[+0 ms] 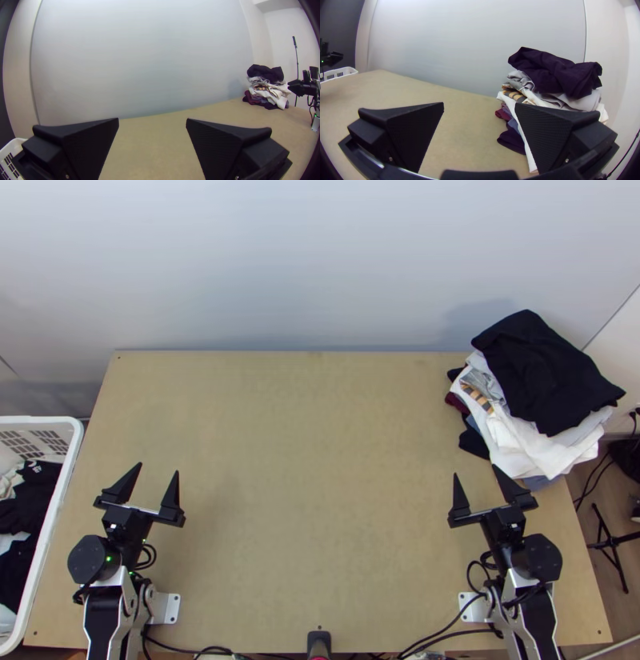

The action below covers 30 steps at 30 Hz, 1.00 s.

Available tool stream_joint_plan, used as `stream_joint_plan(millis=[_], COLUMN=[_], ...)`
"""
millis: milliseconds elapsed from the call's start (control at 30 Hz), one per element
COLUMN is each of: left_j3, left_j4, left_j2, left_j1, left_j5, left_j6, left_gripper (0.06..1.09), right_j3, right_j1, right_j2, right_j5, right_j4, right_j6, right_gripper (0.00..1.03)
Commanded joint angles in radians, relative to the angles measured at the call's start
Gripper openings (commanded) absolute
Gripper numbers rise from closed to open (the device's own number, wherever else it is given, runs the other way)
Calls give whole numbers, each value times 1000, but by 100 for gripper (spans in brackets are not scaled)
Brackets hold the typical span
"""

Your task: Fold the t-shirt

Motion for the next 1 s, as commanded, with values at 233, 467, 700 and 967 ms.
stream_joint_plan(millis=[233,467,700,967], left_j3=[0,0,0,0], left_j4=[0,1,1,10], left_j2=[0,0,-1,-1], left_j1=[0,-11,-12,-20], left_j5=[0,0,-1,0], left_j6=[0,-32,-35,-76], left_gripper=[104,104,104,104], right_j3=[0,0,0,0], right_j1=[-3,15,17,32], right_j2=[0,0,-1,-1], right_j5=[0,0,-1,3], right_j4=[0,0,3,2], right_j6=[88,85,95,101], right_gripper=[99,99,99,99])
